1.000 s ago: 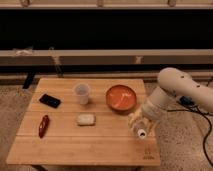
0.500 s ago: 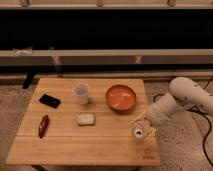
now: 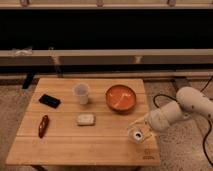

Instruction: Stand the bottle upright

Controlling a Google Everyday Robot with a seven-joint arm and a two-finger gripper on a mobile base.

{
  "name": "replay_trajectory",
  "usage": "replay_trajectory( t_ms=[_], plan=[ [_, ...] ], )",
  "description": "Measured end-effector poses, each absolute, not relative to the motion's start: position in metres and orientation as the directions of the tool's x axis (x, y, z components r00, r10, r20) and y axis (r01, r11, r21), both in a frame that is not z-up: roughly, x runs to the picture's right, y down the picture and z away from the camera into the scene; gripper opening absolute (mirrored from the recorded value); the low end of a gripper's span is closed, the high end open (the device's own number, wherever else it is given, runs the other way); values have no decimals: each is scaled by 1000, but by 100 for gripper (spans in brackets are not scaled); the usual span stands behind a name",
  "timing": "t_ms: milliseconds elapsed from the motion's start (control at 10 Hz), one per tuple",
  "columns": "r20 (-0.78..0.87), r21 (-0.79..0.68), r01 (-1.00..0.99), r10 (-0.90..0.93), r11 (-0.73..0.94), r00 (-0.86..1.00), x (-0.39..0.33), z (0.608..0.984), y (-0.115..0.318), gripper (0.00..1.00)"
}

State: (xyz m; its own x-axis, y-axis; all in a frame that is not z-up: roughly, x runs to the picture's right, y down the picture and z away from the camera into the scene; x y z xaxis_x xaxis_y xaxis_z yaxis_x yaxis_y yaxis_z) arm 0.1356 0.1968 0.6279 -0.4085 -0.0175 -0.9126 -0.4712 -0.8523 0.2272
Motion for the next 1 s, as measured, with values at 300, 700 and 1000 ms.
replay_trajectory(
  t_ms=[300, 700, 1000],
  plan=[
    [-933, 196, -459, -21, -867, -359, 127, 626, 196, 0],
    [-959, 134, -514, 20, -847, -284, 112, 627, 196, 0],
    [-974, 102, -595, 42, -797, -222, 96, 631, 200, 0]
  ],
)
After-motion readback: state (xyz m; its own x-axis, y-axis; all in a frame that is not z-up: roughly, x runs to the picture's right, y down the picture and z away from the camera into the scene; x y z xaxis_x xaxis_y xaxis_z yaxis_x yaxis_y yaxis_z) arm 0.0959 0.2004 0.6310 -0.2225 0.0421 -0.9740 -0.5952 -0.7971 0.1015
